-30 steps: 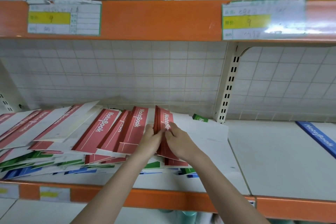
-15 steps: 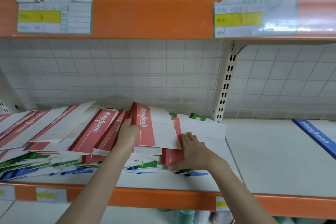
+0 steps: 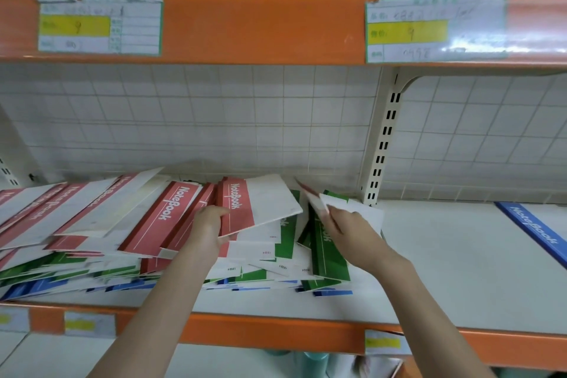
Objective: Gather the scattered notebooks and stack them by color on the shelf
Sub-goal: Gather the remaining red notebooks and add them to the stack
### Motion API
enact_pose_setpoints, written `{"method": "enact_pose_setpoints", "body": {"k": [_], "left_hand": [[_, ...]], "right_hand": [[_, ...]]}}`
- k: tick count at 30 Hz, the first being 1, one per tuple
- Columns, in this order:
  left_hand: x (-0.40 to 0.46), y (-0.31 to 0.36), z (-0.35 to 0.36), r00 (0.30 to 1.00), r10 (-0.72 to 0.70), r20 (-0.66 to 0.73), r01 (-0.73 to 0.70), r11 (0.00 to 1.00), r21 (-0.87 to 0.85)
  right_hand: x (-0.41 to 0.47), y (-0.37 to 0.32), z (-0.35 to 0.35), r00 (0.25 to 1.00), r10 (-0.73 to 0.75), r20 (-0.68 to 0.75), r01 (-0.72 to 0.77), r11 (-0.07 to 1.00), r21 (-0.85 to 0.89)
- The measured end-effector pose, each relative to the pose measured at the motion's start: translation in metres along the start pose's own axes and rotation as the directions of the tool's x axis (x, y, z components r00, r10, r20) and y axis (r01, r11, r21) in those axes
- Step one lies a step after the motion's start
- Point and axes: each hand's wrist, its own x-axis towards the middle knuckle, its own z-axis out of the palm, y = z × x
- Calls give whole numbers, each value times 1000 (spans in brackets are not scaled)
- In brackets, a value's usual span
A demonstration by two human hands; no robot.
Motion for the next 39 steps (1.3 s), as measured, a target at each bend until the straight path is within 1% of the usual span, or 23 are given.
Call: {"method": "enact_pose_setpoints", "body": {"k": [1, 3, 4, 6, 9, 12, 15, 17, 19, 21, 22, 24, 25, 26, 27, 28, 29, 30, 31, 33, 35, 37, 39], "left_hand": [[0, 0, 0, 1000, 10, 7, -10, 1000, 24], [-2, -4, 1, 996, 62, 58, -71, 983, 167], [-5, -5, 2, 992, 89, 88, -107, 968, 226], [-11, -10, 8, 983, 109, 149, -146, 954, 262], [-18, -16, 20, 964, 136, 228, -200, 937, 288], [-25, -20, 28, 949, 186, 253, -254, 929, 270], [-26, -21, 27, 943, 162, 292, -238, 939, 248], [-20, -21, 23, 951, 110, 288, -178, 959, 222], [-17, -21, 18, 954, 57, 293, -135, 958, 253], [-17, -21, 15, 953, 54, 300, -147, 943, 299], [-18, -21, 15, 950, 68, 304, -162, 941, 296], [-19, -21, 13, 942, 113, 316, -197, 948, 248], [-20, -21, 12, 935, 144, 325, -221, 952, 214], [-22, -21, 11, 925, 180, 334, -249, 952, 177], [-24, -20, 10, 910, 222, 350, -283, 950, 134], [-28, -19, 9, 888, 268, 374, -322, 943, 89], [-31, -18, 9, 855, 315, 412, -366, 929, 49], [-34, -17, 9, 816, 361, 452, -413, 911, 18], [-36, -16, 10, 779, 397, 485, -456, 890, 4], [-39, -12, 13, 731, 466, 499, -539, 842, 3], [-40, -3, 17, 699, 556, 450, -619, 785, -8], [-42, 7, 22, 685, 611, 398, -654, 756, -35], [-44, 14, 29, 694, 631, 348, -646, 758, -85]], "right_hand": [[0, -3, 0, 997, 17, -74, -16, 1000, 23], [0, -12, 2, 985, 41, -166, -29, 997, 72], [0, -16, 5, 981, 24, -193, -14, 999, 52], [2, -26, 12, 979, -16, -201, 3, 998, -63], [2, -45, 26, 983, -49, -174, 19, 985, -171], [-1, -59, 45, 986, -133, -103, 99, 954, -284], [-3, -61, 53, 988, -144, -46, 119, 927, -356], [-4, -57, 49, 991, -132, -28, 114, 930, -349], [-4, -52, 43, 994, -105, 3, 102, 956, -277], [-3, -46, 36, 999, -32, 39, 35, 996, -86], [-2, -41, 34, 1000, 6, 18, -6, 1000, 21], [3, -31, 27, 989, 119, -88, -110, 988, 109], [5, -28, 23, 966, 224, -132, -200, 964, 174], [7, -24, 22, 930, 340, -139, -292, 914, 281], [11, -22, 19, 894, 436, -107, -354, 831, 429], [14, -21, 16, 874, 484, -54, -363, 721, 591], [17, -20, 12, 871, 492, -2, -337, 600, 726], [18, -21, 10, 875, 484, 18, -295, 502, 813], [19, -22, 8, 882, 472, -3, -239, 452, 859], [20, -23, 9, 893, 431, -131, -90, 456, 886], [20, -29, 9, 904, 356, -236, 29, 500, 865], [20, -32, 13, 913, 293, -284, 95, 524, 846], [21, -33, 18, 923, 256, -286, 121, 511, 851]]}}
